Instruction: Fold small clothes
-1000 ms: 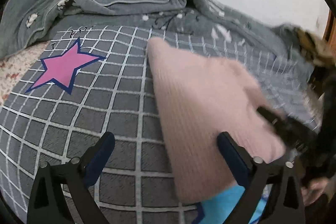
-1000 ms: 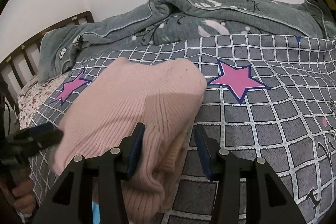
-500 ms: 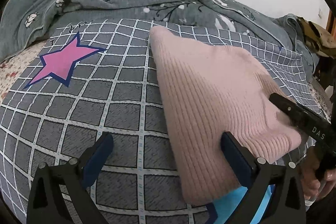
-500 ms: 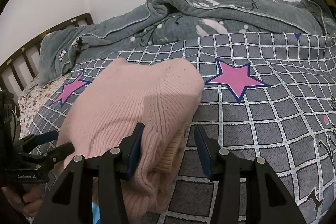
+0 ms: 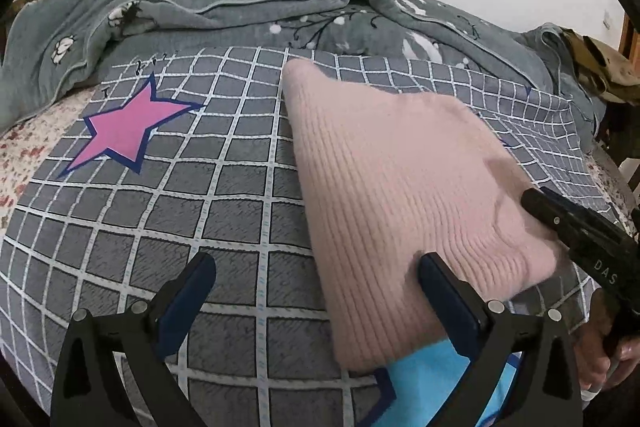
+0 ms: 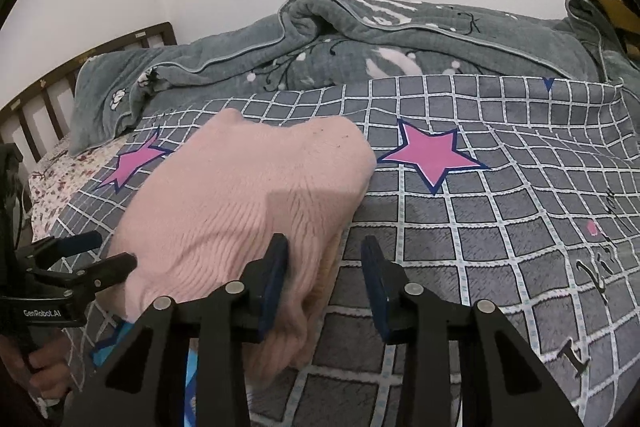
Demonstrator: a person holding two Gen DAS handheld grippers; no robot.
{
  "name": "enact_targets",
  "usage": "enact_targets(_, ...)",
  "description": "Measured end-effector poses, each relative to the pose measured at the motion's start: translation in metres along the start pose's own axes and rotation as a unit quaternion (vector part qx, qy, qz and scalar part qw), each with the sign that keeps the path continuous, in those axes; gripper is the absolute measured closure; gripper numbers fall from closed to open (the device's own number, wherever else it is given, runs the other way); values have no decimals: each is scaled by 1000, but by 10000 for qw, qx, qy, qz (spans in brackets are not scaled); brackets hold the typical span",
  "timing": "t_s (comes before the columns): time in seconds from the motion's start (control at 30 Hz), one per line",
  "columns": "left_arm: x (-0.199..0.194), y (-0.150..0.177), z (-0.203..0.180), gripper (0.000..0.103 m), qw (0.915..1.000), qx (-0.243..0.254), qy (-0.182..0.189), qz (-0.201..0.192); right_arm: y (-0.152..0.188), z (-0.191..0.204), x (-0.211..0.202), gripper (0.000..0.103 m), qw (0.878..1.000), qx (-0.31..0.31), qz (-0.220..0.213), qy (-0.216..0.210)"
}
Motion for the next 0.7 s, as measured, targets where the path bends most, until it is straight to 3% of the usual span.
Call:
enact_targets(0.27,-42,1,-17,2,9997,102,5,-201,1,-1,-43,66,9998,117,24,142)
enact_targets(0.5,-93,0,-32,2,9992,-7,-1,-404,2,-4,-105,65,9990,237,-12,384)
enact_targets(0.7,-135,9,-41,2,9979,-76,-163,-615,8,-1,-153,52,9983,230,-29,543)
Point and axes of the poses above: each gripper's, at about its wrist camera, not at the fingertips, and x roughly the way its jaws point, z to its left, y to its underside, the point moved 2 cm from there along x, roughly the way its jaws point, and after that the axes turned 7 degrees about -x, right-handed, at the moved point
